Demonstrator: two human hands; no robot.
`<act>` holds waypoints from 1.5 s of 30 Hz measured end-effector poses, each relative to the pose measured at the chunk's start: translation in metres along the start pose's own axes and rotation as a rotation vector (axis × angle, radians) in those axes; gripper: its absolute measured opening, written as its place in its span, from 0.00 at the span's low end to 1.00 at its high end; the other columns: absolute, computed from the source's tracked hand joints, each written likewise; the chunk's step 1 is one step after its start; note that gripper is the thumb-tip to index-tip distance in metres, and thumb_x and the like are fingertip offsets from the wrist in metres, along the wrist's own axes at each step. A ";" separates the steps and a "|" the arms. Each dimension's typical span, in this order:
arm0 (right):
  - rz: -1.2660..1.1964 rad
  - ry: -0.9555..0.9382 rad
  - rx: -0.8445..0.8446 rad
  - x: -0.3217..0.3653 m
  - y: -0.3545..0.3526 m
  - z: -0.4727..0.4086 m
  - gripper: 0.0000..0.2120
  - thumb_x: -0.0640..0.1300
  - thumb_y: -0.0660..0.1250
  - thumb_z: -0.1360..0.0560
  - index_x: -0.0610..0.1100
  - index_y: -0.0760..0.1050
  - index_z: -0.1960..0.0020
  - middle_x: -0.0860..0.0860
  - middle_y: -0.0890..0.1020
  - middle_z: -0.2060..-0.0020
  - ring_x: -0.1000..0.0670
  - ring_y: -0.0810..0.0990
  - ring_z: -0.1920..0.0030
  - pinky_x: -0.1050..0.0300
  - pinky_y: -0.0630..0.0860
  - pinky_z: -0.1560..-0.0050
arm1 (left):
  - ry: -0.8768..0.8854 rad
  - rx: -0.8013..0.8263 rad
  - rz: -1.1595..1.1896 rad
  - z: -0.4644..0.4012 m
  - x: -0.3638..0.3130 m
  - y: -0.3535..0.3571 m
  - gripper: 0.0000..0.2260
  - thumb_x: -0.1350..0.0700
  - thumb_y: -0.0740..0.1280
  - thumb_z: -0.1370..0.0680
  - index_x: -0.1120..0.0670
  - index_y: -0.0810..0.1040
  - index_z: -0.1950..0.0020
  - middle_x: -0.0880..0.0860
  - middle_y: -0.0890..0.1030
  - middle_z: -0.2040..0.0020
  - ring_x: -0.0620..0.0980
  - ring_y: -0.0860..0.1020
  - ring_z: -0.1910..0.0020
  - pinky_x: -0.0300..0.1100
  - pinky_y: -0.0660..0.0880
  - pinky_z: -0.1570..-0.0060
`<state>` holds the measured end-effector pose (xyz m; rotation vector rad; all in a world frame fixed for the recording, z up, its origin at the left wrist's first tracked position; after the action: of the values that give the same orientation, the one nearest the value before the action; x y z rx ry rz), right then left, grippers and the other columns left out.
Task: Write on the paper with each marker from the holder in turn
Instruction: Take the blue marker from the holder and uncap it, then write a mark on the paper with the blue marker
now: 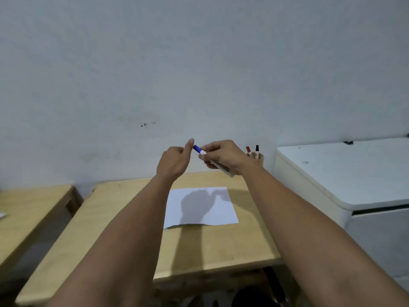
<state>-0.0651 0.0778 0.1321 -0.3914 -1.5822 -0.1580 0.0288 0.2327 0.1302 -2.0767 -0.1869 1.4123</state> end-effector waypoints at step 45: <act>-0.640 0.136 -0.172 -0.114 0.027 -0.059 0.08 0.37 0.71 0.18 0.48 0.82 0.42 0.46 0.90 0.48 0.45 0.90 0.51 0.53 0.82 0.52 | -0.041 0.030 -0.787 0.000 0.213 -0.013 0.20 0.38 0.60 0.21 0.52 0.73 0.41 0.51 0.77 0.45 0.56 0.76 0.47 0.49 0.76 0.54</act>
<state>0.0003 0.0660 0.0193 0.0093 -1.5168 -0.7986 0.1213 0.3362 -0.0320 -1.6522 -0.8824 0.9495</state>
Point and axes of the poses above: each hand's wrist, its own z-axis away from the middle knuckle, its own y-axis out of the palm, x = y × z, the point moved 6 cm from there along -z, towards the middle knuckle
